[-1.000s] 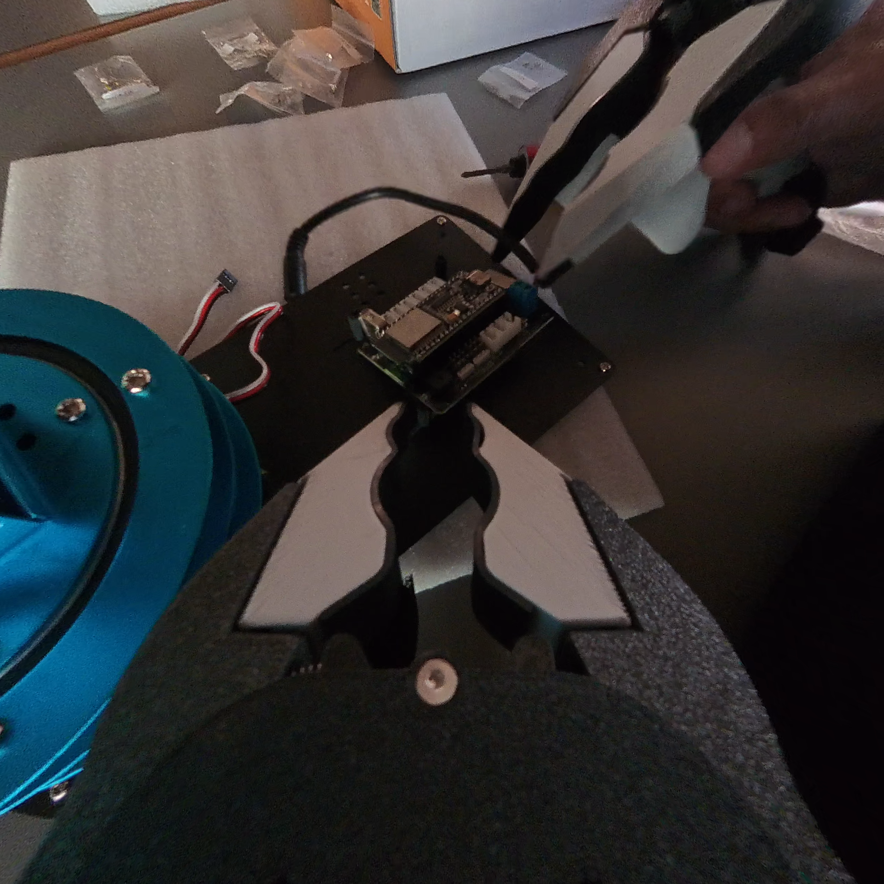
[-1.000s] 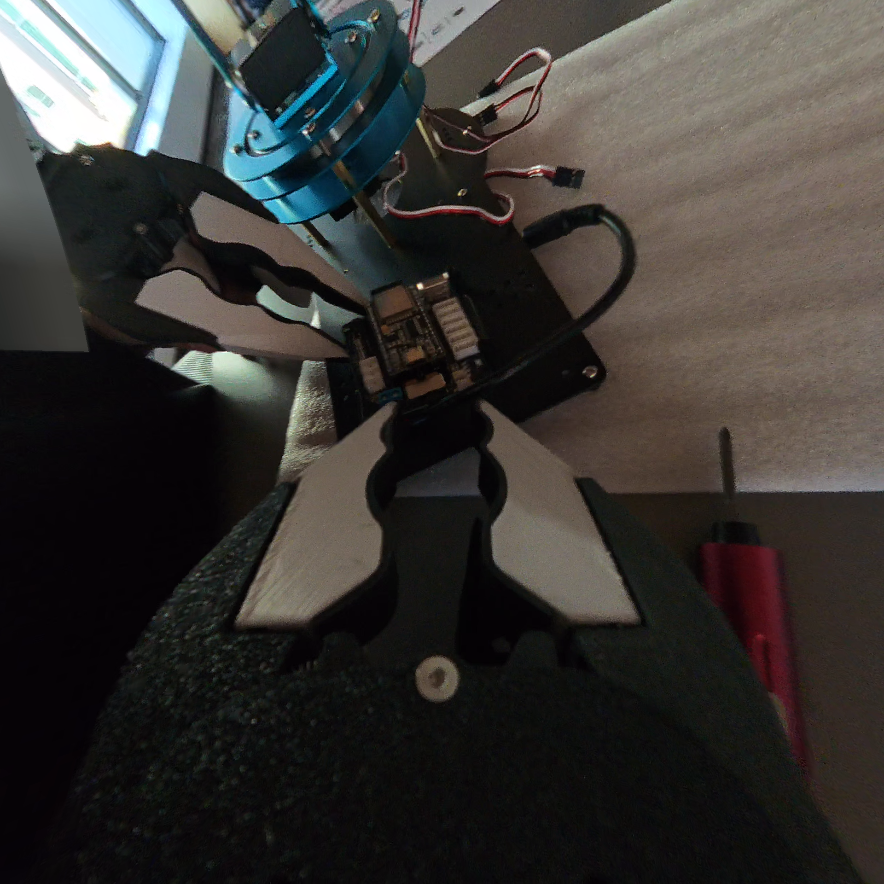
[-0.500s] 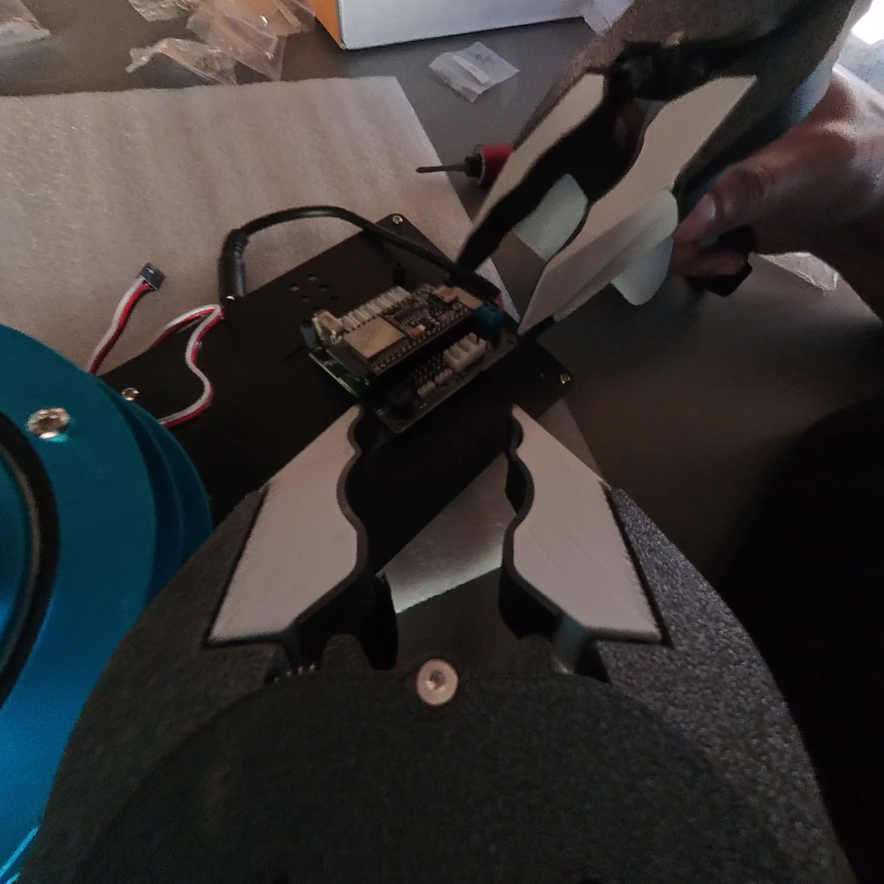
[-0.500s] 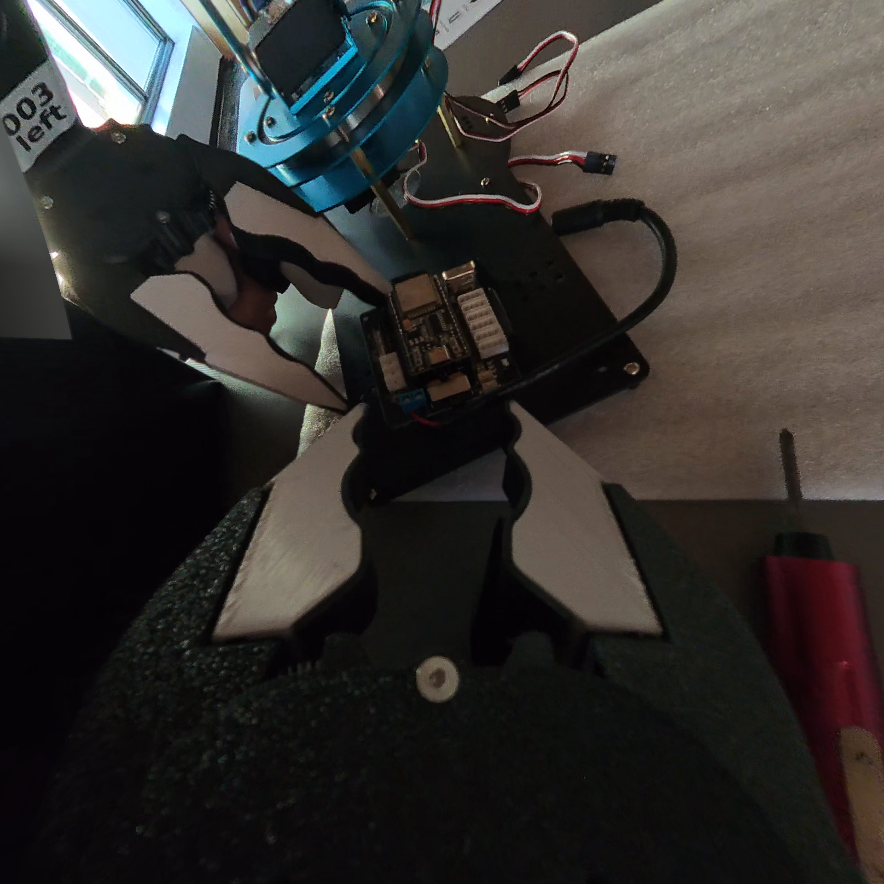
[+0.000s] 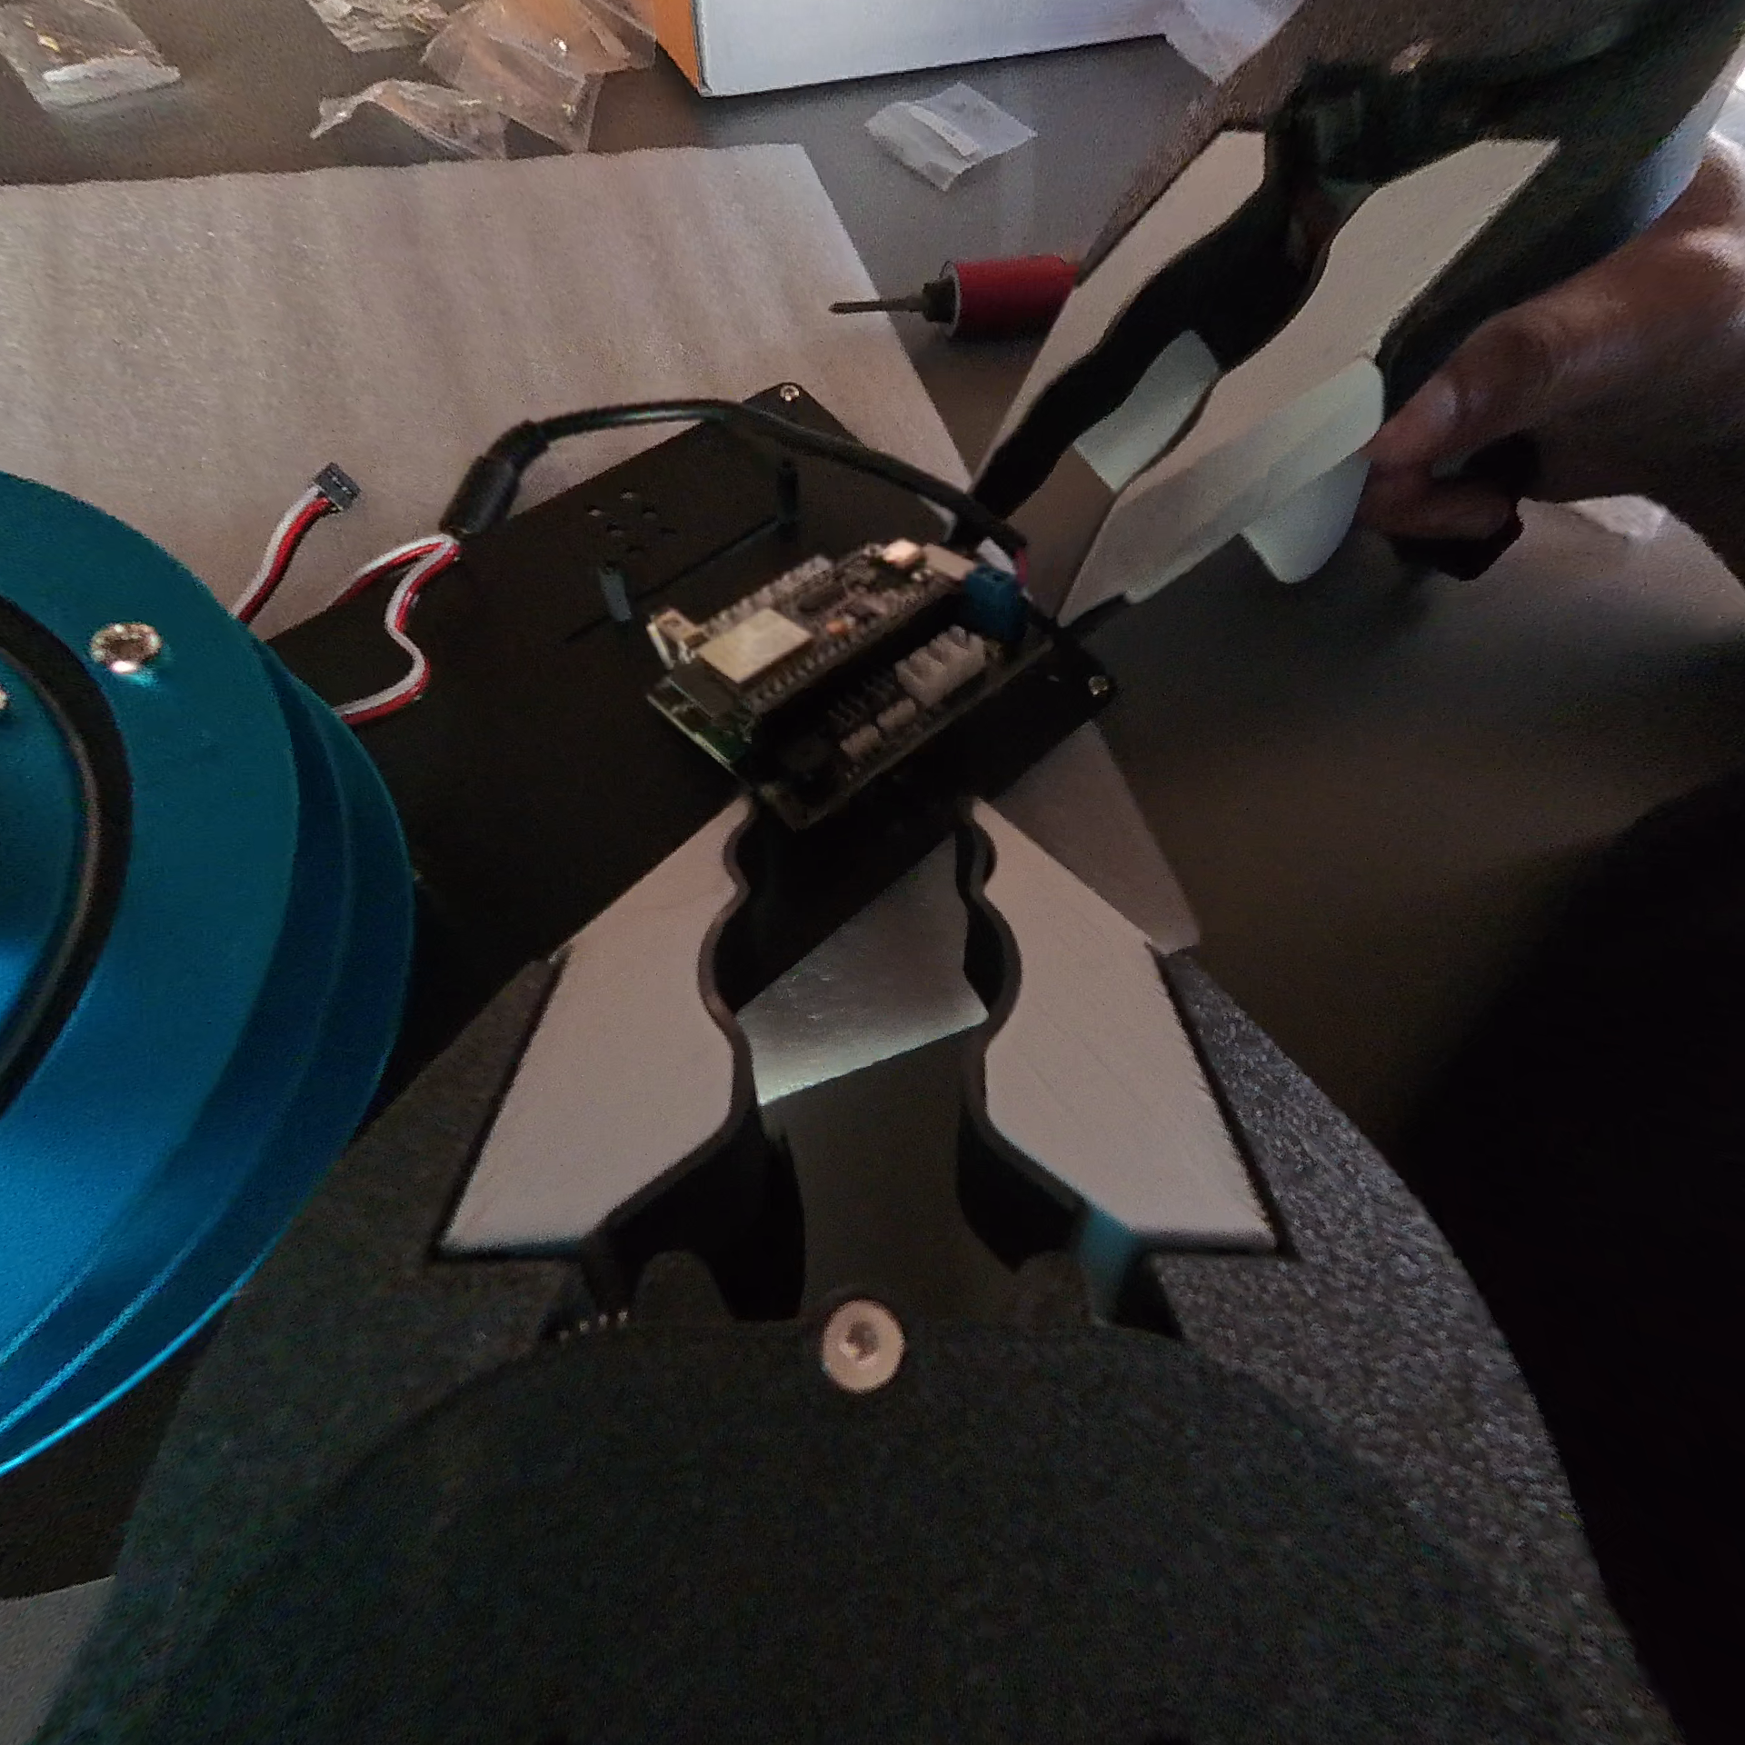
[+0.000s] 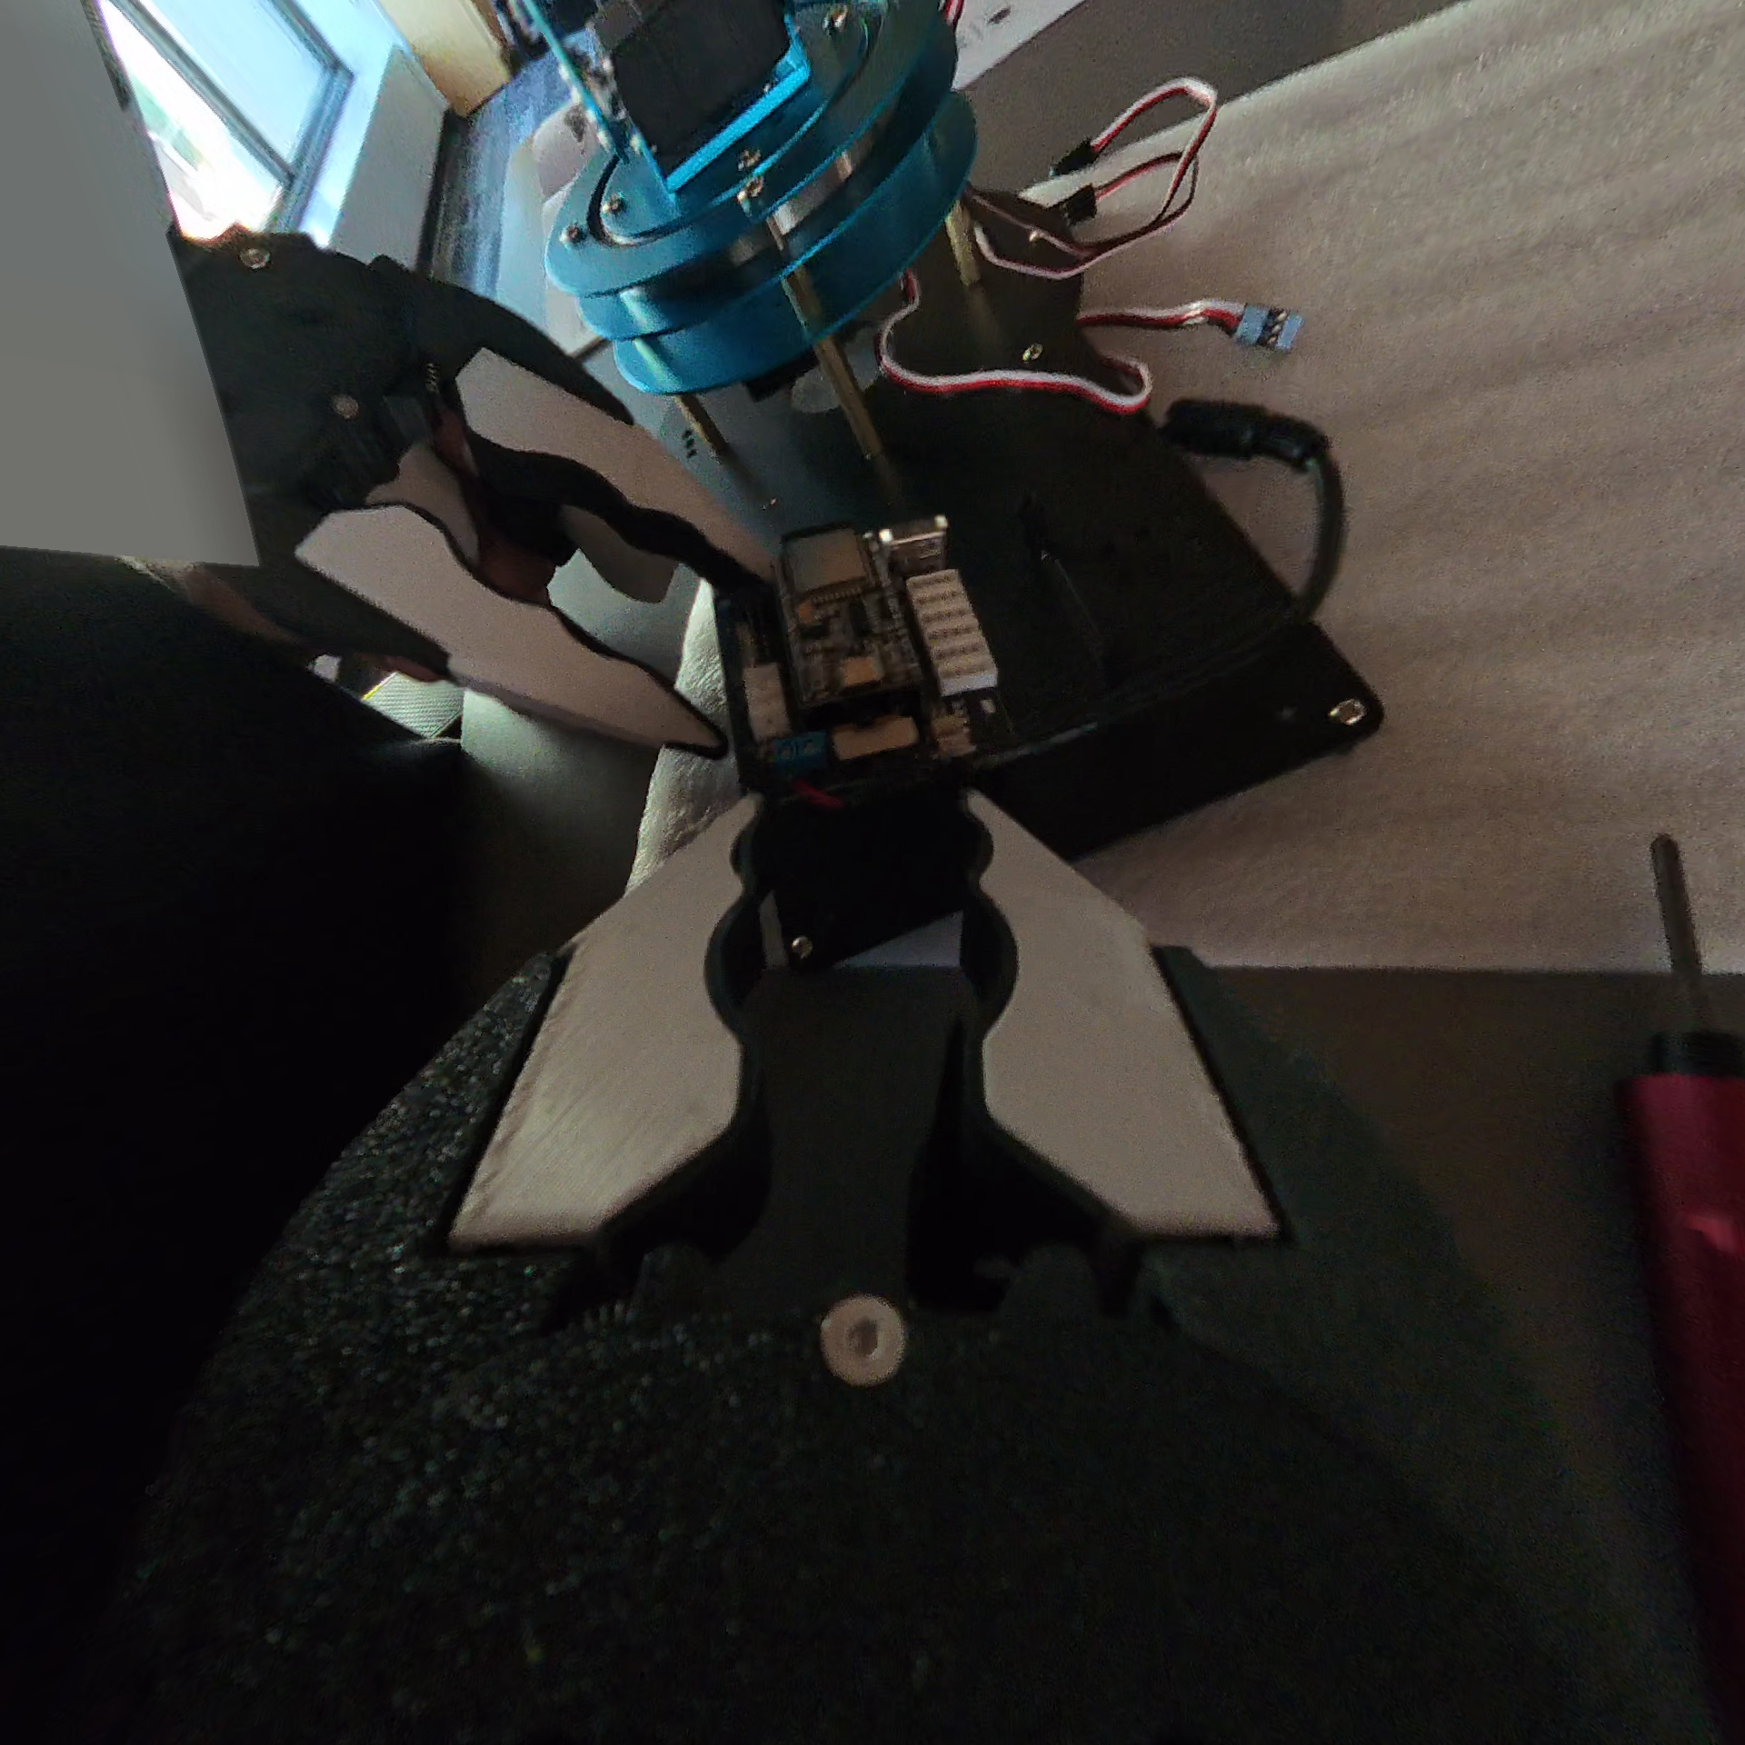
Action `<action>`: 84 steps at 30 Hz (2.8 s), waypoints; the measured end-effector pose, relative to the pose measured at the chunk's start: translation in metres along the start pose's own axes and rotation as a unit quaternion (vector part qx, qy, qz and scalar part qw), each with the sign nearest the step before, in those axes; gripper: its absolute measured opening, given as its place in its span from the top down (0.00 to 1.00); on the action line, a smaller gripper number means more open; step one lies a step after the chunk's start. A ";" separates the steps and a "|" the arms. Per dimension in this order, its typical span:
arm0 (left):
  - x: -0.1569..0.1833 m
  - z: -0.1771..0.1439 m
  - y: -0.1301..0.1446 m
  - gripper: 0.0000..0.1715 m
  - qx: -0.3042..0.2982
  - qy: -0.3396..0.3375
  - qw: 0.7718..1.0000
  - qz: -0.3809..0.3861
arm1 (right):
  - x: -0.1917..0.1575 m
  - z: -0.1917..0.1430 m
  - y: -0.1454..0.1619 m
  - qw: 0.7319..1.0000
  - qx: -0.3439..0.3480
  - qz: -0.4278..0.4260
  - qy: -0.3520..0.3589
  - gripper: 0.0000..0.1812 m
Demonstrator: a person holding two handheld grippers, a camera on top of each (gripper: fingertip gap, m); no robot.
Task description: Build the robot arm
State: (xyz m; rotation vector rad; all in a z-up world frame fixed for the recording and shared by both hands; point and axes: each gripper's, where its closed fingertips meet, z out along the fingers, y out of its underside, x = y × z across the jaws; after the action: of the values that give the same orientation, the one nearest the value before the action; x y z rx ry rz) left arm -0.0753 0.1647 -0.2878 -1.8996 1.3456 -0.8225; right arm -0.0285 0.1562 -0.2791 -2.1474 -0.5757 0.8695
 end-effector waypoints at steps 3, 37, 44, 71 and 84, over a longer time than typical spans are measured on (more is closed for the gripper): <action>0.000 -0.003 -0.002 0.75 0.011 0.015 1.000 -0.025 | 0.000 -0.008 0.003 1.000 -0.008 -0.004 0.000 0.76; -0.004 -0.009 0.001 0.69 0.012 0.022 1.000 -0.010 | 0.009 0.028 -0.005 0.937 -0.173 -0.292 0.078 0.64; -0.003 -0.001 -0.007 0.69 0.014 0.015 1.000 -0.005 | 0.011 0.028 -0.010 0.934 -0.156 -0.311 0.077 0.64; -0.011 0.007 -0.011 0.69 0.013 -0.003 1.000 0.000 | 0.025 0.033 -0.016 0.971 -0.095 -0.218 -0.031 0.63; -0.010 0.007 -0.010 0.69 0.010 -0.002 1.000 -0.003 | 0.025 0.033 -0.015 0.974 -0.086 -0.210 -0.006 0.63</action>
State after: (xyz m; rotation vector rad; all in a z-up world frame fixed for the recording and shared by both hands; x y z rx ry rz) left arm -0.0669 0.1781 -0.2853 -1.8892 1.3256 -0.8307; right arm -0.0379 0.1964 -0.2940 -2.0585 -1.0989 0.6157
